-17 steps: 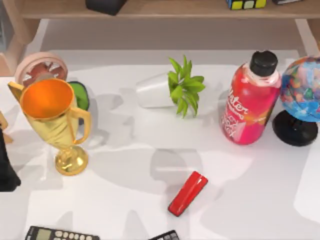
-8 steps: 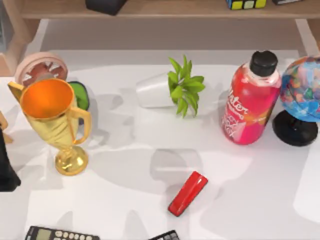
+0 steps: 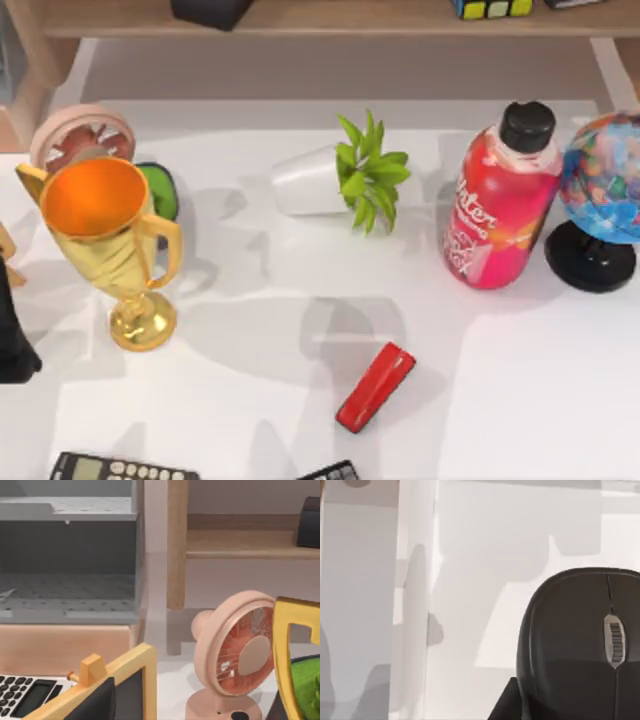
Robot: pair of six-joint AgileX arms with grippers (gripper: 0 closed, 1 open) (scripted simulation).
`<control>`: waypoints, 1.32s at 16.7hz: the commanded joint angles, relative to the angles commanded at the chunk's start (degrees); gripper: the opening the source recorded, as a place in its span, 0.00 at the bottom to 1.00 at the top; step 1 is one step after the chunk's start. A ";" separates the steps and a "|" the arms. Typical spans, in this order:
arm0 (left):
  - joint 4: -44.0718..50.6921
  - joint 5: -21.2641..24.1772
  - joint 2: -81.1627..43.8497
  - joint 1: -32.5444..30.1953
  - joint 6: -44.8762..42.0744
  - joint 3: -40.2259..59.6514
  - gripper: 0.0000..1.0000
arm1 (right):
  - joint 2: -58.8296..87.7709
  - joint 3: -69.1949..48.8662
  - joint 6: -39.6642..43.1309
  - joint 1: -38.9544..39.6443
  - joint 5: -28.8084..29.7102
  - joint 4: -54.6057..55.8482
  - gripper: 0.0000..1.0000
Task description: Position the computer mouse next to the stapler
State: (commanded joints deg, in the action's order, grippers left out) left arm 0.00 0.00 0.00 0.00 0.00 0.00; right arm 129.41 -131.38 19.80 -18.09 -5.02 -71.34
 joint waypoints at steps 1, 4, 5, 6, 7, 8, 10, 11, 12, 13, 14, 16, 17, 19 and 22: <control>0.00 0.00 0.00 0.00 0.00 0.00 1.00 | -3.56 1.43 -3.02 1.45 -0.62 0.77 0.00; 0.00 0.00 0.00 0.00 0.00 0.00 1.00 | -14.00 6.08 -12.67 7.21 -2.76 3.78 0.00; 0.00 0.00 0.00 0.00 0.00 0.00 1.00 | -17.29 7.73 -15.99 9.59 -3.54 5.00 0.00; 0.00 0.00 0.00 0.00 0.00 0.00 1.00 | -20.40 9.46 -19.28 12.20 -4.33 6.32 0.00; 0.00 0.00 0.00 0.00 0.00 0.00 1.00 | -23.38 11.24 -22.53 14.92 -5.09 7.68 0.00; 0.00 0.00 0.00 0.00 0.00 0.00 1.00 | -26.18 13.12 -25.70 17.75 -5.80 9.04 0.00; 0.00 0.00 0.00 0.00 0.00 0.00 1.00 | -31.11 17.17 -31.69 23.55 -6.93 11.67 0.00; 0.00 0.00 0.00 0.00 0.00 0.00 1.00 | -33.20 19.34 -34.47 26.45 -7.32 12.92 0.00; 0.00 0.00 0.00 0.00 0.00 0.00 1.00 | -34.98 21.60 -37.06 29.30 -7.56 14.11 0.00; 0.00 0.00 0.00 0.00 0.00 0.00 1.00 | -36.54 23.92 -39.52 32.10 -7.71 15.26 0.00; 0.00 0.00 0.00 0.00 0.00 0.00 1.00 | -37.71 26.33 -41.73 34.79 -7.69 16.35 0.00; 0.00 0.00 0.00 0.00 0.00 0.00 1.00 | -39.18 31.31 -45.58 39.86 -7.28 18.35 0.00; 0.00 0.00 0.00 0.00 0.00 0.00 1.00 | -39.42 33.88 -47.16 42.17 -6.84 19.23 0.00; 0.00 0.00 0.00 0.00 0.00 0.00 1.00 | -39.27 39.11 -49.83 46.31 -5.61 20.83 0.00; 0.00 0.00 0.00 0.00 0.00 0.00 1.00 | -37.77 47.11 -52.60 51.01 -2.86 22.75 0.00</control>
State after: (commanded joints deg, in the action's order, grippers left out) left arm 0.00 0.00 0.00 0.00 0.00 0.00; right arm 91.64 -84.27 -32.80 32.92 -7.89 -48.59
